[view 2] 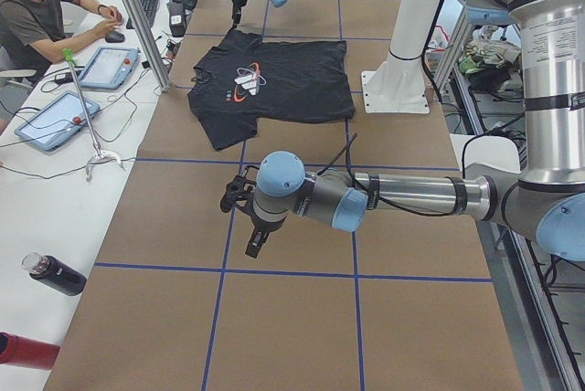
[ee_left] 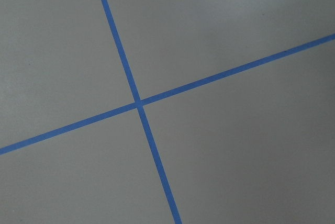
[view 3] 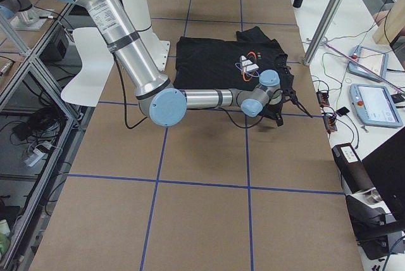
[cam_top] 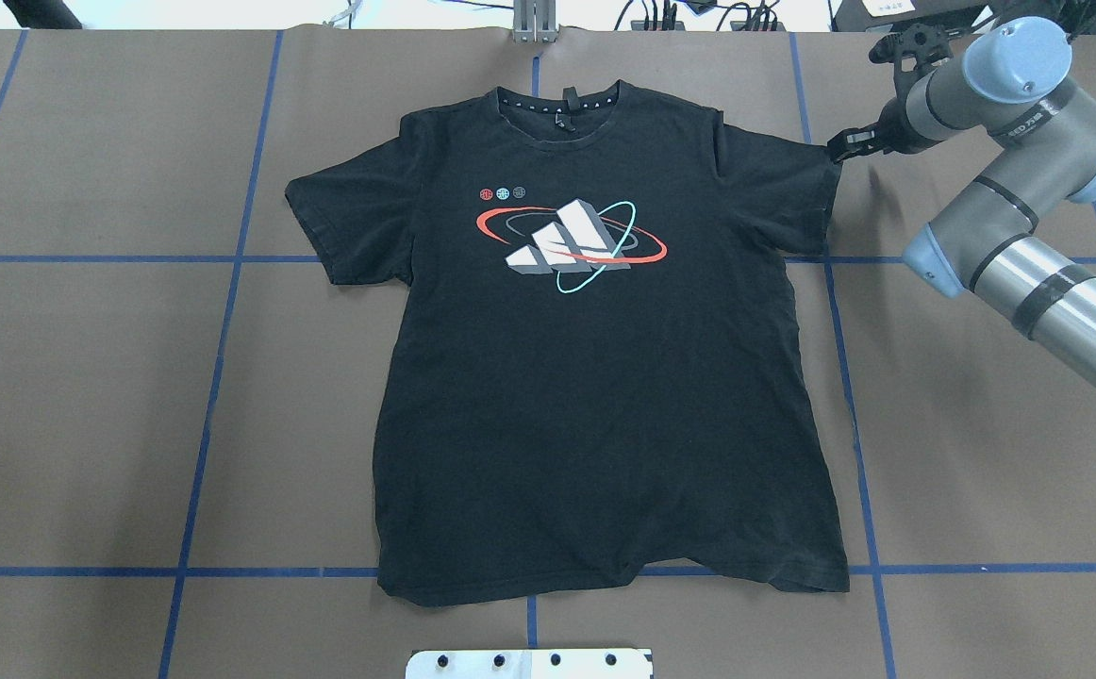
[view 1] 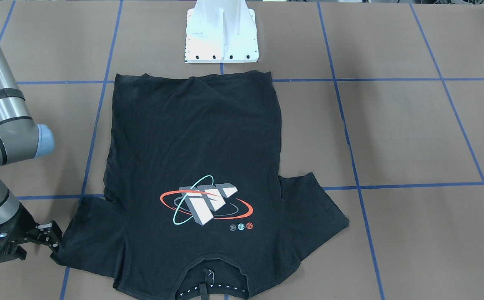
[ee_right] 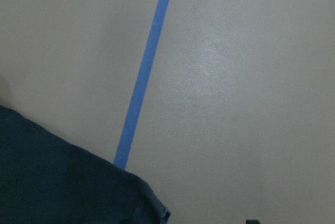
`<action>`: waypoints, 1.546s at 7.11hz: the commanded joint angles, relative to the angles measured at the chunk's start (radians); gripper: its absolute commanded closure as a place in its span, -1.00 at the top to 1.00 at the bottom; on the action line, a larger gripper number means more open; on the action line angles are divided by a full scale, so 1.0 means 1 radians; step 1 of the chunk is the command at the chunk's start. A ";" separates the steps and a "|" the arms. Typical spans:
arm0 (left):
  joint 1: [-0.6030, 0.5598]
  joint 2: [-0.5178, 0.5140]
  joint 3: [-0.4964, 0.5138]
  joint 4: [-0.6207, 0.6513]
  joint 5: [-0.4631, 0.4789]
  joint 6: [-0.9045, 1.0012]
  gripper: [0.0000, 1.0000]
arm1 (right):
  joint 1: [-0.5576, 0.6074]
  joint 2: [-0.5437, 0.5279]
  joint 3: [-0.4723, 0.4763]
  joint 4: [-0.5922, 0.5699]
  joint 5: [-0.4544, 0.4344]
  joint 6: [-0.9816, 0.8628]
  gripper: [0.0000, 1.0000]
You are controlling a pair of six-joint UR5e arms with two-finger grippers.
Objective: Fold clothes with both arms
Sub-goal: 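Move the right gripper toward the shirt sleeve farthest from the robot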
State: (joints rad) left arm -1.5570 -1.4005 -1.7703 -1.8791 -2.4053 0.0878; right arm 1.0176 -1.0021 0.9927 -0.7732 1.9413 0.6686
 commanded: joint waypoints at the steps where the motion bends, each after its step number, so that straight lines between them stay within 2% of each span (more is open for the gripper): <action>1: 0.000 0.000 0.000 0.000 0.000 0.001 1.00 | -0.008 0.028 -0.022 0.015 -0.022 0.000 0.28; 4: 0.000 0.000 0.000 0.000 0.000 0.003 1.00 | -0.023 0.028 -0.029 0.015 -0.031 0.000 0.22; 5: 0.000 0.000 0.000 0.000 0.000 0.004 1.00 | -0.025 0.028 -0.029 0.014 -0.039 0.000 0.14; 6: 0.000 0.000 0.000 -0.002 0.000 0.004 1.00 | -0.025 0.028 -0.029 0.014 -0.038 0.000 -0.15; 7: 0.000 0.000 0.000 0.000 0.000 0.004 1.00 | -0.025 0.030 -0.029 0.014 -0.039 0.000 -0.89; 8: 0.000 0.000 0.000 0.000 0.000 0.004 1.00 | -0.027 0.030 -0.029 0.009 -0.039 -0.001 -1.00; 10: 0.000 0.000 0.000 0.000 0.000 0.006 1.00 | -0.028 0.030 -0.016 0.014 -0.036 0.003 -1.00; 11: 0.000 0.000 0.000 -0.002 0.000 0.006 1.00 | -0.019 0.002 0.074 0.012 -0.010 0.017 -1.00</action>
State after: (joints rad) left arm -1.5570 -1.4005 -1.7702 -1.8795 -2.4053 0.0934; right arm 0.9917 -0.9789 0.9938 -0.7611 1.9106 0.6740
